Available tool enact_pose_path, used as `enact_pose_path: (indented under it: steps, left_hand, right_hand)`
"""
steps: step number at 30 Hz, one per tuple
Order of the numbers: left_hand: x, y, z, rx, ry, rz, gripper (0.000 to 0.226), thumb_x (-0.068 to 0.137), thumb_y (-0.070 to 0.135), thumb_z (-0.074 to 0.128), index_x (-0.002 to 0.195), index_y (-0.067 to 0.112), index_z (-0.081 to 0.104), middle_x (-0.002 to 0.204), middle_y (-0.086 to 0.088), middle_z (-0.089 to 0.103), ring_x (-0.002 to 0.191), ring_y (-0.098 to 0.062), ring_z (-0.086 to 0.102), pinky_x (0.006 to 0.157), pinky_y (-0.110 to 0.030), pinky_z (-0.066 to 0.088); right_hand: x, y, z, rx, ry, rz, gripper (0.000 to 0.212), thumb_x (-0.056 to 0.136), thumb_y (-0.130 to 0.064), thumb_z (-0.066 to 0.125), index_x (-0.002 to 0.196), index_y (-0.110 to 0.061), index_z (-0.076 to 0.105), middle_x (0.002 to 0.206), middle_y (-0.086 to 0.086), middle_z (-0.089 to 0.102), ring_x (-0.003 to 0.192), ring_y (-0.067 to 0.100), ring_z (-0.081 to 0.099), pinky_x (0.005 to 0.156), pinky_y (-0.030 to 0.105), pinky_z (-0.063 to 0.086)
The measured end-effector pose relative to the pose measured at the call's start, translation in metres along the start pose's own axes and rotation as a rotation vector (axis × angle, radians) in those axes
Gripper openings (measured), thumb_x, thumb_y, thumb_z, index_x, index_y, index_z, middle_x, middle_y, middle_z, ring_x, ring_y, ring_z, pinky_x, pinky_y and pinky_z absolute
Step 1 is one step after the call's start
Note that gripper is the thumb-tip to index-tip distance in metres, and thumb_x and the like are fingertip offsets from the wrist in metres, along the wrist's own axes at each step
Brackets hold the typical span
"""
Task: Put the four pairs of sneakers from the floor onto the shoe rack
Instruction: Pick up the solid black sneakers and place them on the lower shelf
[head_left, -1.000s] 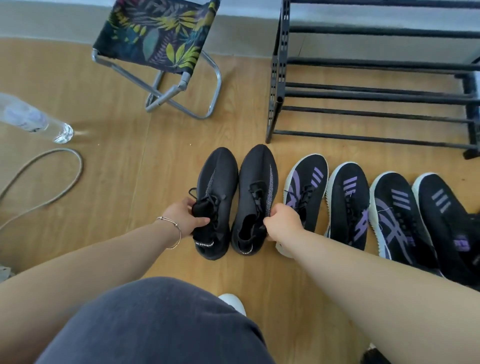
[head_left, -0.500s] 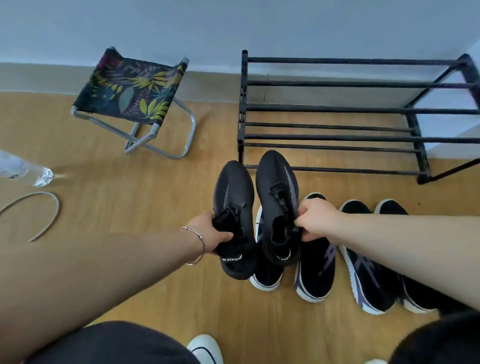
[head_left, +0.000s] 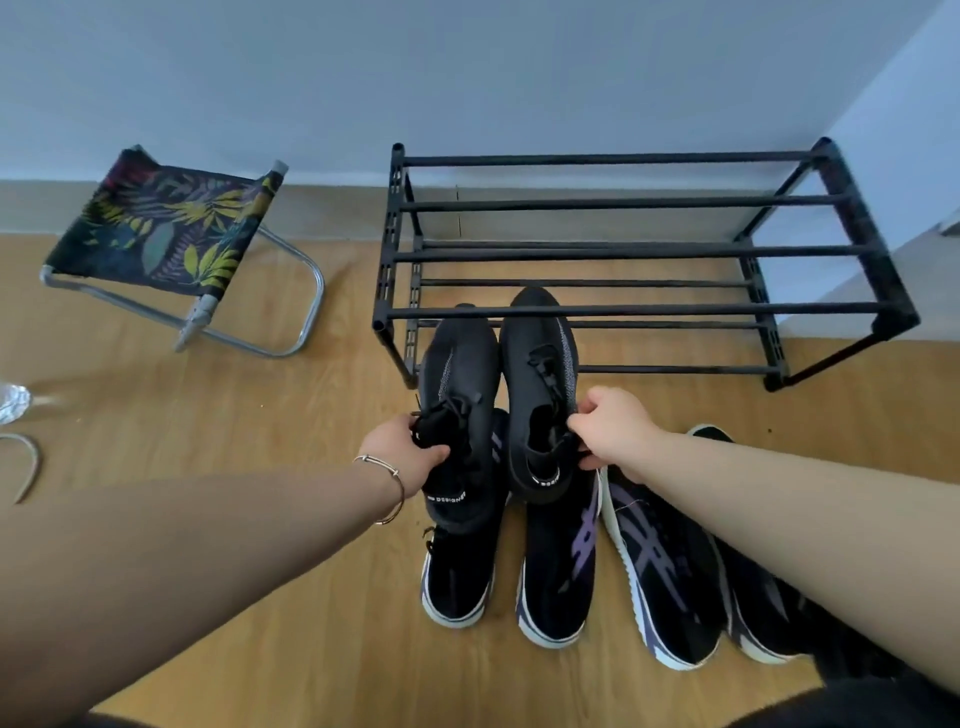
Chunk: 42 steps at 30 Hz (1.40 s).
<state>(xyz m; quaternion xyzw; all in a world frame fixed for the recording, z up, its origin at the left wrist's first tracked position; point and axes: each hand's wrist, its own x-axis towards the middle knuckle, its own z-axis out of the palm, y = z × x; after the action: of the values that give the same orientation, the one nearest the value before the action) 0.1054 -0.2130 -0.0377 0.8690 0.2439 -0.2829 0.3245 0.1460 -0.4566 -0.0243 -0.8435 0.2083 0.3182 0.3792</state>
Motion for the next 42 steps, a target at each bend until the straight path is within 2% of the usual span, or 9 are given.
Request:
enact_pose_path:
  steps: [5, 13, 16, 19, 24, 28, 34, 39, 42]
  left_hand:
    - [0.031, 0.039, 0.018, -0.074, 0.106, 0.053, 0.046, 0.094, 0.031, 0.063, 0.136, 0.014, 0.053, 0.120, -0.008, 0.068, 0.101, -0.027, 0.066, 0.083, -0.035, 0.056]
    - [0.086, 0.076, 0.030, -0.062, 0.239, 0.092, 0.038, 0.096, 0.031, 0.058, 0.127, 0.009, 0.058, 0.115, -0.014, 0.070, 0.106, -0.033, 0.067, 0.092, -0.044, 0.056]
    - [0.103, 0.082, 0.021, -0.002, 0.259, 0.070, 0.037, 0.097, 0.032, 0.057, 0.125, 0.009, 0.061, 0.115, -0.013, 0.070, 0.106, -0.032, 0.067, 0.088, -0.040, 0.054]
    - [0.116, 0.086, 0.009, 0.019, 0.255, 0.014, 0.039, 0.098, 0.037, 0.056, 0.114, 0.003, 0.066, 0.109, -0.015, 0.070, 0.100, -0.031, 0.068, 0.082, -0.035, 0.055]
    - [0.130, 0.088, 0.002, -0.022, 0.232, -0.057, 0.045, 0.099, 0.041, 0.051, 0.110, -0.001, 0.065, 0.105, -0.015, 0.067, 0.102, -0.031, 0.067, 0.091, -0.037, 0.055]
    - [0.135, 0.091, 0.003, -0.220, 0.256, -0.011, 0.029, 0.097, 0.030, 0.058, 0.118, 0.010, 0.063, 0.101, -0.009, 0.061, 0.101, -0.029, 0.063, 0.077, -0.031, 0.045]
    - [0.140, 0.078, 0.008, -0.108, 0.234, -0.007, 0.035, 0.097, 0.035, 0.057, 0.117, 0.006, 0.062, 0.106, -0.014, 0.068, 0.100, -0.031, 0.066, 0.090, -0.040, 0.057]
    - [0.140, 0.076, 0.010, -0.129, 0.248, -0.016, 0.035, 0.097, 0.033, 0.059, 0.113, 0.003, 0.066, 0.105, -0.015, 0.069, 0.097, -0.030, 0.068, 0.089, -0.041, 0.059]
    - [0.138, 0.077, 0.013, -0.138, 0.254, -0.002, 0.033, 0.097, 0.031, 0.059, 0.112, 0.003, 0.067, 0.104, -0.015, 0.070, 0.098, -0.031, 0.068, 0.090, -0.043, 0.058]
  right_hand:
    - [0.045, -0.004, -0.015, -0.097, 0.169, -0.111, 0.008, 0.092, -0.018, 0.058, 0.096, -0.011, 0.059, 0.092, 0.010, 0.064, 0.081, 0.033, 0.068, 0.072, 0.045, 0.062]
    - [0.089, -0.021, -0.020, -0.122, 0.316, -0.157, 0.014, 0.095, -0.019, 0.056, 0.102, -0.011, 0.065, 0.093, 0.006, 0.062, 0.091, 0.029, 0.060, 0.071, 0.030, 0.039]
    - [0.096, -0.025, -0.020, -0.138, 0.317, -0.140, 0.022, 0.097, -0.019, 0.055, 0.109, -0.010, 0.070, 0.103, 0.009, 0.067, 0.105, 0.032, 0.063, 0.076, 0.028, 0.040]
    - [0.103, -0.026, -0.018, -0.138, 0.302, -0.119, 0.022, 0.097, -0.020, 0.055, 0.108, -0.010, 0.072, 0.098, 0.007, 0.068, 0.100, 0.031, 0.063, 0.075, 0.029, 0.041]
    - [0.117, -0.033, -0.010, 0.011, 0.287, -0.064, 0.027, 0.098, -0.021, 0.056, 0.118, -0.012, 0.072, 0.118, 0.011, 0.070, 0.107, 0.031, 0.064, 0.086, 0.032, 0.049]
    - [0.128, -0.040, -0.001, 0.140, 0.236, -0.019, 0.025, 0.096, -0.025, 0.061, 0.115, -0.013, 0.073, 0.111, 0.008, 0.071, 0.091, 0.023, 0.064, 0.077, 0.030, 0.052]
    - [0.136, -0.033, 0.004, 0.221, 0.170, -0.051, 0.026, 0.093, -0.019, 0.065, 0.118, -0.015, 0.073, 0.114, 0.012, 0.073, 0.105, 0.032, 0.068, 0.091, 0.047, 0.058]
    - [0.138, -0.037, 0.008, 0.299, 0.235, 0.011, 0.023, 0.093, -0.016, 0.066, 0.114, -0.011, 0.074, 0.111, 0.012, 0.072, 0.100, 0.033, 0.069, 0.085, 0.042, 0.061]
    - [0.139, -0.040, 0.005, 0.227, 0.262, 0.044, 0.025, 0.095, -0.025, 0.063, 0.109, -0.007, 0.072, 0.105, 0.011, 0.072, 0.083, 0.024, 0.067, 0.053, 0.022, 0.048]
